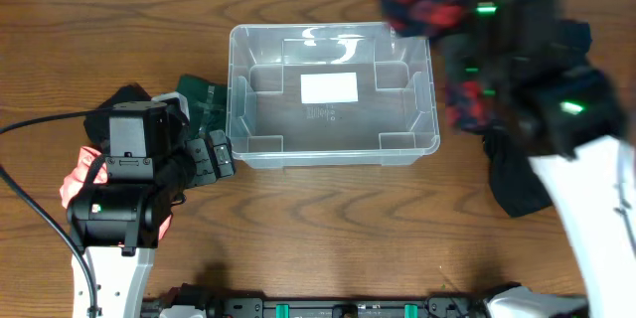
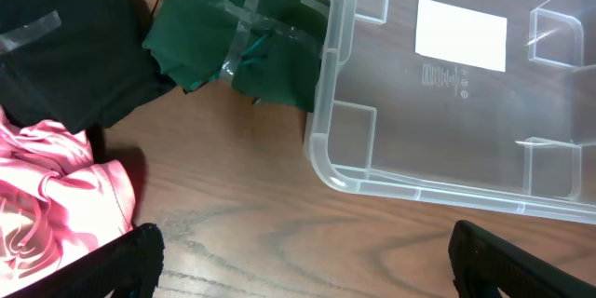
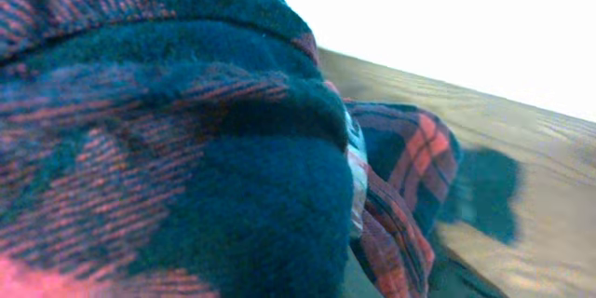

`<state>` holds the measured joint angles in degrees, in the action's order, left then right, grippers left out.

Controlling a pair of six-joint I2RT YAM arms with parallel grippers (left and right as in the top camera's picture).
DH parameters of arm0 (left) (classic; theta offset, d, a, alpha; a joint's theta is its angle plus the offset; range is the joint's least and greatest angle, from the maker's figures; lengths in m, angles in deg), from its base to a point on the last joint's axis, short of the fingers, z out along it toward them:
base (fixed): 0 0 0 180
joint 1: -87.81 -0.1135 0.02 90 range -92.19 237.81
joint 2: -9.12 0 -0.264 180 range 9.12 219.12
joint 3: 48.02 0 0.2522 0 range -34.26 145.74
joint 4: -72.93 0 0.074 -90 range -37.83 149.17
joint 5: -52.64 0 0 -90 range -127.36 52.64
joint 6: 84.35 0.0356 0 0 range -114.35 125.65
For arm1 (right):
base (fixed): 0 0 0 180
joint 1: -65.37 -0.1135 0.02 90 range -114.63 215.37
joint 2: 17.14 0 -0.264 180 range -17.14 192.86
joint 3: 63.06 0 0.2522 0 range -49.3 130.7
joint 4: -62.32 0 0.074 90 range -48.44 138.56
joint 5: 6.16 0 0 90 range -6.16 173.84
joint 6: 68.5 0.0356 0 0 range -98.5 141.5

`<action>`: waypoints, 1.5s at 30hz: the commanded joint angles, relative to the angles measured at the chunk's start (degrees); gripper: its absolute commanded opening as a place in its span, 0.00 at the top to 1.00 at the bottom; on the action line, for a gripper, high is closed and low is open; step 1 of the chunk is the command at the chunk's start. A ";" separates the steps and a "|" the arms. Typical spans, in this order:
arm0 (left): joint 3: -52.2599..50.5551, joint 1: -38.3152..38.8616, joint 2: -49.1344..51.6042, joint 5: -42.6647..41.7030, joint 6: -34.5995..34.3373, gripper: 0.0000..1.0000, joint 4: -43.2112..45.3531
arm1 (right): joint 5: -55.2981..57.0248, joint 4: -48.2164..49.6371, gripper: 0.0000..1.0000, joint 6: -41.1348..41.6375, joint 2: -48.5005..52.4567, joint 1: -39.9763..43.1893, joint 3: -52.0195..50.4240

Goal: Pack container
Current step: 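Carry the plaid shirt into the bin and release it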

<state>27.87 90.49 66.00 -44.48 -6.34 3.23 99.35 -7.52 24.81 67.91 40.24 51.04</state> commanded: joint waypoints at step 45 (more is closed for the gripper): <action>0.57 -0.26 0.04 0.31 0.28 0.02 -0.11 | 11.63 -14.23 0.01 -9.90 7.96 20.09 -6.62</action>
<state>27.87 90.49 66.02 -44.46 -6.34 3.25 113.62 -21.53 20.46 72.85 56.77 51.06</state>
